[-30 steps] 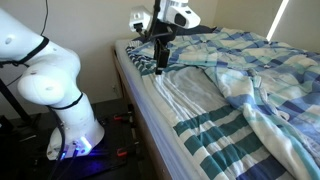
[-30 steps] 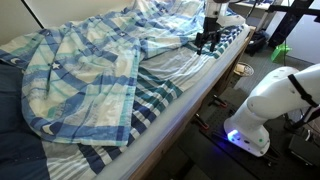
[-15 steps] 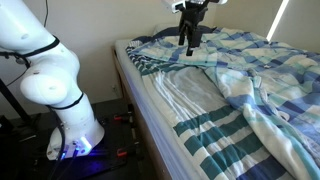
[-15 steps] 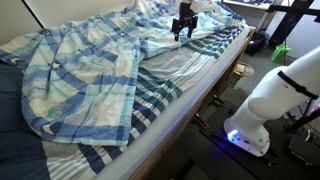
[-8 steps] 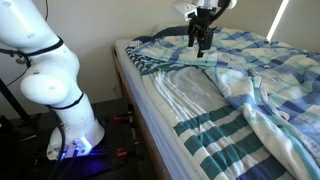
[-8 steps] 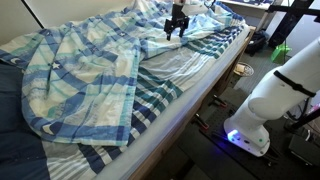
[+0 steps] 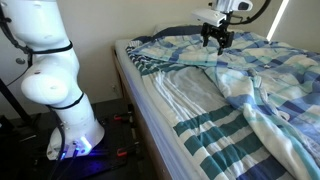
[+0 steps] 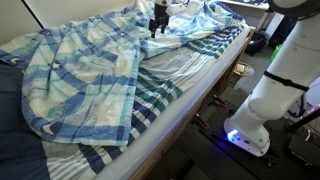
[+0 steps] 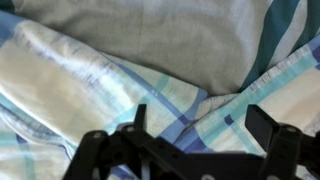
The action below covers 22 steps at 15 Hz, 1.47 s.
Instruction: Straighten the blue and white blanket on the bed.
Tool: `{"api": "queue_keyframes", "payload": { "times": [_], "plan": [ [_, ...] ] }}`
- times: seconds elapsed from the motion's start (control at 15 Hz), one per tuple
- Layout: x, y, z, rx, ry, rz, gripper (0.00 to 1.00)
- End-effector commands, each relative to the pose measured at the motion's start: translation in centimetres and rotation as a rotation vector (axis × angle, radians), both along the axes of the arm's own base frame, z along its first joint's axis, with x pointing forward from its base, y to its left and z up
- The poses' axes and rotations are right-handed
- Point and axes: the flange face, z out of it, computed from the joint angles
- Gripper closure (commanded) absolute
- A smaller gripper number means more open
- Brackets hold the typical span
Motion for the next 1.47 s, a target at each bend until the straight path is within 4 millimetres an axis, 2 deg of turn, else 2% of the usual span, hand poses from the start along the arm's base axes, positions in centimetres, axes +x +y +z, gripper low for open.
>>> {"api": "queue_keyframes", "payload": {
  "times": [0.0, 0.13, 0.2, 0.4, 0.67, 0.8, 1.13, 1.4],
  "plan": [
    [4.3, 2.2, 1.4, -0.015, -0.029, 0.098, 0.0],
    [5.7, 3.5, 1.4, -0.017, -0.04, 0.13, 0.0],
    [4.0, 3.0, 1.1, -0.008, -0.048, 0.086, 0.0],
    [5.5, 3.8, 0.8, -0.008, -0.05, 0.103, 0.0],
    [5.5, 3.9, 0.9, -0.003, -0.041, 0.089, 0.0],
    [6.2, 4.6, 0.9, -0.002, -0.038, 0.068, 0.0],
    [10.7, 5.0, -0.9, 0.078, -0.027, -0.029, 0.0],
    [14.3, 4.7, -4.6, 0.111, 0.042, -0.166, 0.0]
  ]
}}
